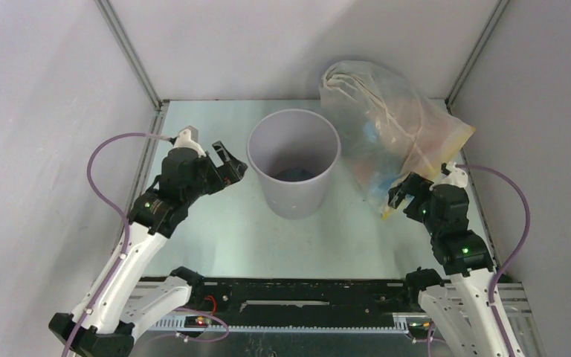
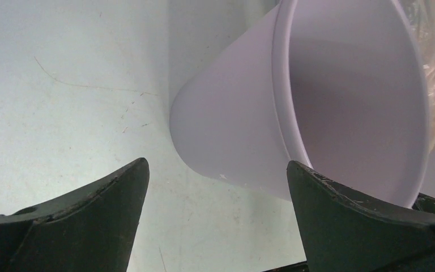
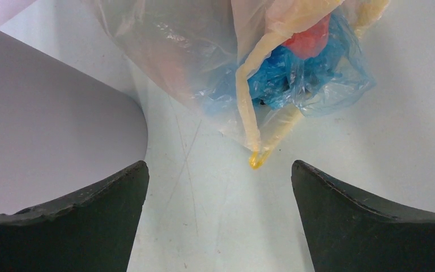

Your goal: Put the trash bags into the trash bin

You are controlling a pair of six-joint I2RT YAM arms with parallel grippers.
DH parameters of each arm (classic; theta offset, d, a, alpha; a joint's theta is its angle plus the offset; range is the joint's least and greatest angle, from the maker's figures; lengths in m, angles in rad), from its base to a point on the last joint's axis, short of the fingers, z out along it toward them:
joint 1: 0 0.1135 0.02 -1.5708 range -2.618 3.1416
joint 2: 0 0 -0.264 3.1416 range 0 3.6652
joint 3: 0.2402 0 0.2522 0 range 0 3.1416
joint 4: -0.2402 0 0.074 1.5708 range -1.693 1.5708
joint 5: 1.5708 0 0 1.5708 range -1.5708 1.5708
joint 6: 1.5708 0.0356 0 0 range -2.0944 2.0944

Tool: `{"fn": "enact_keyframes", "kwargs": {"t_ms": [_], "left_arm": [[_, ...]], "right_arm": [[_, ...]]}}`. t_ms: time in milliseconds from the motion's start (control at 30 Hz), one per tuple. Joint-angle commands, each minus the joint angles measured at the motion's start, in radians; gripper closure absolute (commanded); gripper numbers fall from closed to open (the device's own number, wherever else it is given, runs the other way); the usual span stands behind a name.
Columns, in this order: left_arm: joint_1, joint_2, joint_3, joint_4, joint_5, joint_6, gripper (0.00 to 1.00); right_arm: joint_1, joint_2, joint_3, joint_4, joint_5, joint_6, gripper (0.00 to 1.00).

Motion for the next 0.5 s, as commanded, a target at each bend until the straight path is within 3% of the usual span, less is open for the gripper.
{"fn": "enact_keyframes", "kwargs": {"t_ms": [0,267,467], "left_arm": [[-0.002,-0.065,-0.009,0.059,-0.004,0.063,0.00],[-0.003,-0.117,-0.005,0.146,0.047,0.121,0.00],[0.004,-0.051,0.118,0.103,0.057,0.165,0.00]], "right_arm": [[0.003,-0.009,0.001,0.062,0.013,-0.028,0.00],[-0.038,0.014,0.010,0.104,-0.030,-0.016,0.20],[-0.227,0.119,0.035,0.115,-0.160,0.022,0.29]]}}
